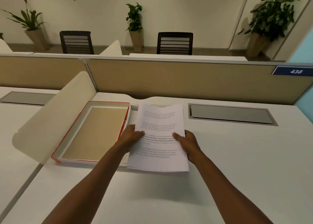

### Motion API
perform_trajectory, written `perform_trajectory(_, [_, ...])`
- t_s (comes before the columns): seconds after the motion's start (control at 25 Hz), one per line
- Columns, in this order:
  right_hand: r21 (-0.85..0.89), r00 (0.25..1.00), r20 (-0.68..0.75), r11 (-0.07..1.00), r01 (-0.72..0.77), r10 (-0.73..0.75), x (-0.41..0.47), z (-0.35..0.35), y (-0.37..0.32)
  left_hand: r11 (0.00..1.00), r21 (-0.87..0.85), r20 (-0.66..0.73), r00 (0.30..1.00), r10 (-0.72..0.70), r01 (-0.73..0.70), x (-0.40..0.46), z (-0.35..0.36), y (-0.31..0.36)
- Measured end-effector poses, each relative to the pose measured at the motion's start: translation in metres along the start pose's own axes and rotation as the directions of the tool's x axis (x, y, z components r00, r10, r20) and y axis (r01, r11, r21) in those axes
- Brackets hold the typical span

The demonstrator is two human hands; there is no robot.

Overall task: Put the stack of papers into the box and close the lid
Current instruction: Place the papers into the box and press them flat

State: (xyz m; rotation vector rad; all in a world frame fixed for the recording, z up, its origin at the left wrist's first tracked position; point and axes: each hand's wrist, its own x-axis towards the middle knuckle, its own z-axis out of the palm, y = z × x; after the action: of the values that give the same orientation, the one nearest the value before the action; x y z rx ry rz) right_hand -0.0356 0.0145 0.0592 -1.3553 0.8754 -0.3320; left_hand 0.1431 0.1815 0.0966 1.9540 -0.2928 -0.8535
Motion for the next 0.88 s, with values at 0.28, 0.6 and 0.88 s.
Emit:
perform_trajectory(0.28, [-0.068,0.978,-0.046,0.976,-0.207,0.204,0.057,0.057,-0.013,0.995,0.096,-0.008,1.000,-0.022,0.023,0.058,-0.032,-0.001])
perform_trajectory(0.6, [-0.329,0.957,-0.210,0.907,-0.262,0.201,0.088,0.088,0.003,0.972,0.234,-0.031,0.999,0.037,-0.029,0.106,-0.028,-0.027])
perform_trajectory(0.88, [-0.473,0.933,-0.335,0.832,-0.290,0.134,0.092,0.115,0.012,0.936,0.348,-0.051,0.995,0.084,-0.061,0.120,-0.025,-0.045])
